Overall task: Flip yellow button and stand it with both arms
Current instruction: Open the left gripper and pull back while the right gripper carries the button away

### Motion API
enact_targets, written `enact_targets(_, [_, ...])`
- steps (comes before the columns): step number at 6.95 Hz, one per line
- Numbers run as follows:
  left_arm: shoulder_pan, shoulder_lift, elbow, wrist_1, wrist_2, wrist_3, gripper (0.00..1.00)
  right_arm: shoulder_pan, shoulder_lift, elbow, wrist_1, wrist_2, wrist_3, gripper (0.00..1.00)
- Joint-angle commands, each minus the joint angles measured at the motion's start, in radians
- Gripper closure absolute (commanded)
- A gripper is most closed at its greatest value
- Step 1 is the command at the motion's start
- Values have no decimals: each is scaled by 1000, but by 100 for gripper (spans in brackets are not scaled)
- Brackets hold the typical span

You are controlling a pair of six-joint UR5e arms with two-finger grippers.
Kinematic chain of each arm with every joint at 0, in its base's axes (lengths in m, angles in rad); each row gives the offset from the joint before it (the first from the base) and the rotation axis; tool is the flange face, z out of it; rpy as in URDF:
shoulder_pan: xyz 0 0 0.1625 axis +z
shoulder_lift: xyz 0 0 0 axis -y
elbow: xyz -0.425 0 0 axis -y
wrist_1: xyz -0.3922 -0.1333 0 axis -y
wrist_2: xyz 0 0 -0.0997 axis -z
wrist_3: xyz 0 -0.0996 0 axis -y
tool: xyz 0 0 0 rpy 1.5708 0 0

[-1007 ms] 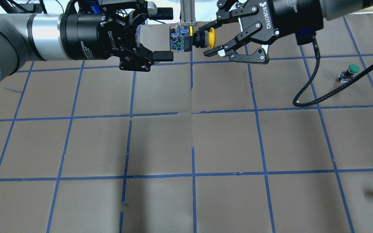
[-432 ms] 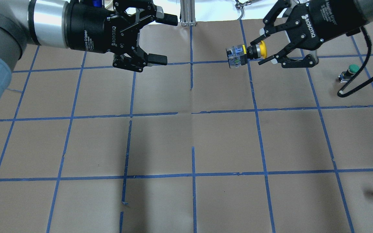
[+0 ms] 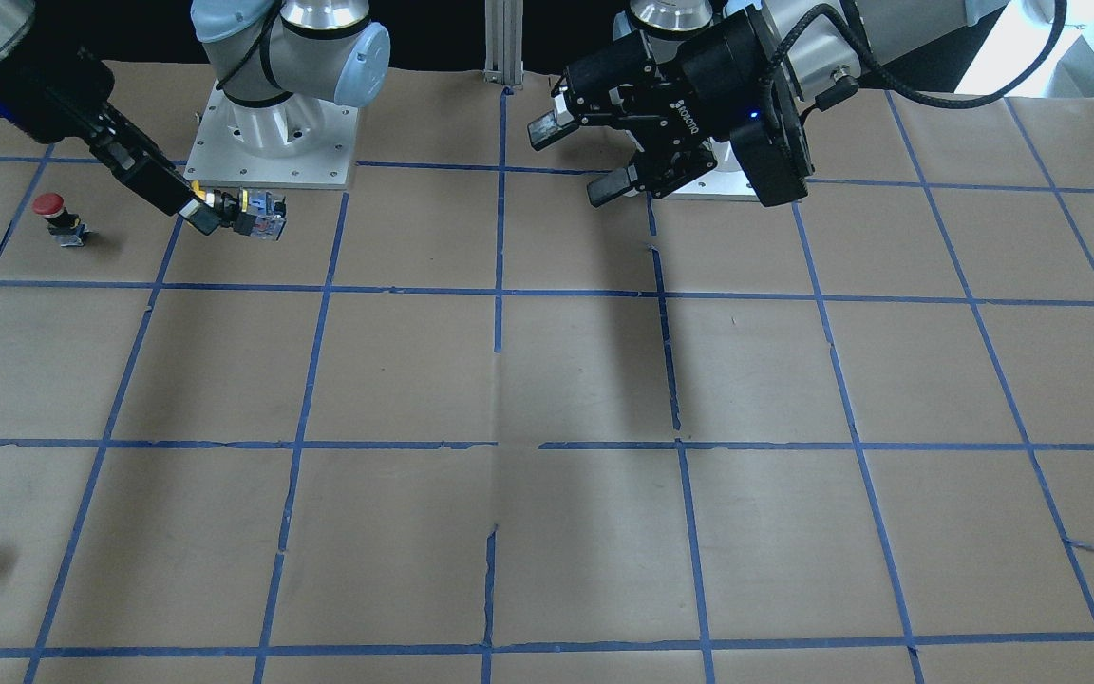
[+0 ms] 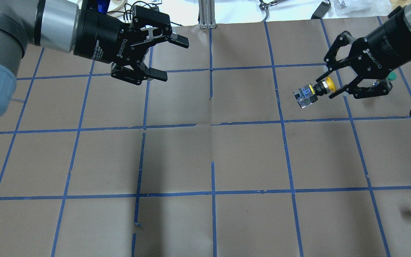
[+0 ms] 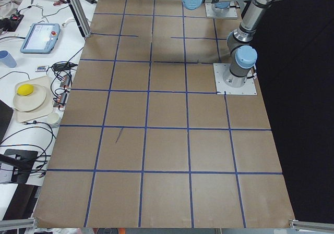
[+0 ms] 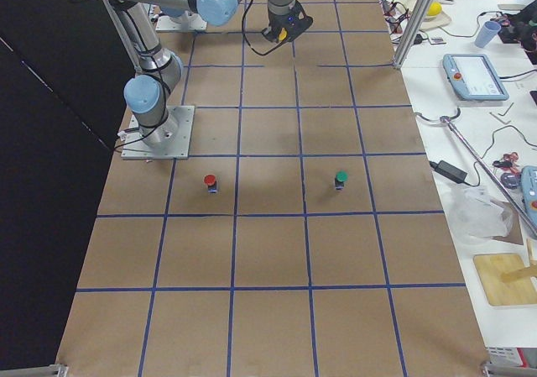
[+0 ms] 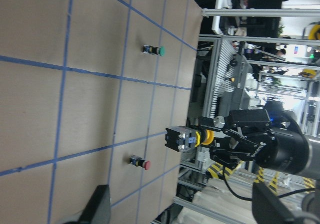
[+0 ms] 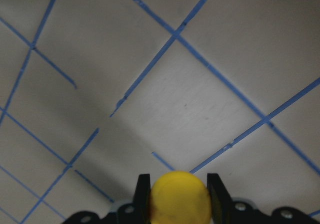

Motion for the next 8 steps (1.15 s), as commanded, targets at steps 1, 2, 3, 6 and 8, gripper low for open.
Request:
enact_targets(1, [-11,-1,48,3,259,6,1,-152,1,91,-22,-107,-417,85])
enact_targets(2, [-16,-13,59,9,442,9,1,-206,6,121,-28,-171,-649,87])
enact_targets(3, [-25,-22,82,7,578,11,1,-228,6,153,-132,-222,-908,90])
enact_targets(6, [-24,-17,93,-7,827,162,1,-282,6,254,-387,-246,-1413,91])
enact_targets(8, [-12,-17,102,-96,907,152,0,-366,6,317,-499,-197,-1789,92])
